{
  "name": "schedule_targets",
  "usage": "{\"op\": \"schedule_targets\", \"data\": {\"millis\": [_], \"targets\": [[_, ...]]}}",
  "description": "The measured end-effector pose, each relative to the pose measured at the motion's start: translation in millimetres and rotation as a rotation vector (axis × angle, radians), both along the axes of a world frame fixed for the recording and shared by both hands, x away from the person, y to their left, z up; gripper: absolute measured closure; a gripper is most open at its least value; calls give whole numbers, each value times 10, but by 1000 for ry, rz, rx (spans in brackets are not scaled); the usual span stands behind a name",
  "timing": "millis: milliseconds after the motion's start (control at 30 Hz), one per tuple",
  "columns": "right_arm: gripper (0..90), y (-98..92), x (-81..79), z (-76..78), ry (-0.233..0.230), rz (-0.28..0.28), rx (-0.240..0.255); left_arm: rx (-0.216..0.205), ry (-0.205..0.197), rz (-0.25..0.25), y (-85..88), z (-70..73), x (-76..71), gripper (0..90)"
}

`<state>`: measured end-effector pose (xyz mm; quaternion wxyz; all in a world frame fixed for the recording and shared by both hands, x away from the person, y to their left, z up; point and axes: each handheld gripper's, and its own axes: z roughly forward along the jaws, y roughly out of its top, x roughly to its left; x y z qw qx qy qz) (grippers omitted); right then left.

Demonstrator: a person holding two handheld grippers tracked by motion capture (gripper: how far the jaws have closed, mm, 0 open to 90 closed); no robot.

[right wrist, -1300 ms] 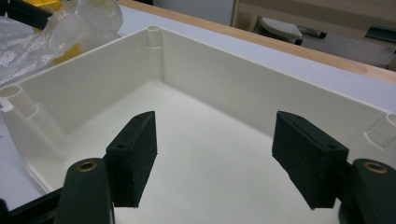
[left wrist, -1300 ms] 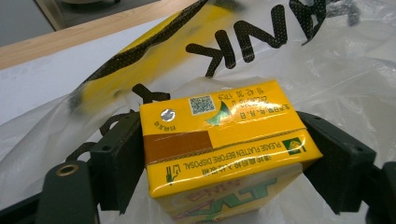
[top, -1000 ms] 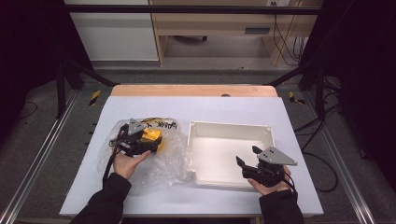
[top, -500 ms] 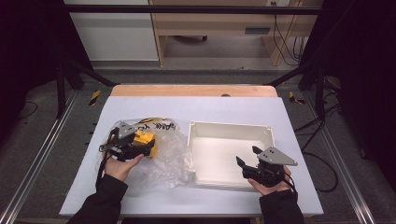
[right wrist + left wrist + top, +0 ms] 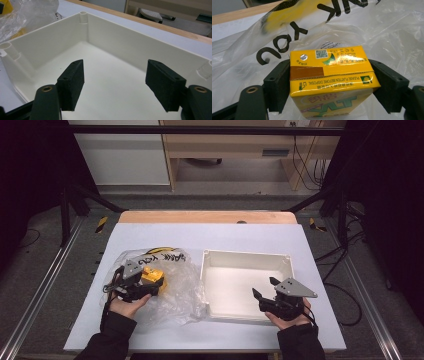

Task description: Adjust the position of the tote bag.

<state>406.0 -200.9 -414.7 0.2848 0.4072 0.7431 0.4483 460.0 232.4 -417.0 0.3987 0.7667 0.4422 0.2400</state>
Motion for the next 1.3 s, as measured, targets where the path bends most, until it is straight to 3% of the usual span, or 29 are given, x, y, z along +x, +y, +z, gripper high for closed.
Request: {"op": "schedule_targets", "data": {"millis": [267, 700, 1000, 1300], "targets": [[313, -1, 0, 0, 0, -1, 1, -9, 29, -78, 111, 69, -23, 218], [313, 14, 6, -9, 3, 0, -5, -55, -21, -157, 246, 224, -40, 220], [313, 9, 8, -17, 7, -4, -3, -63, -4, -173, 404, 135, -71, 348], [314, 23, 10, -32, 8, 4, -11, -92, 4, -201, 491, 31, -5, 313]]}}
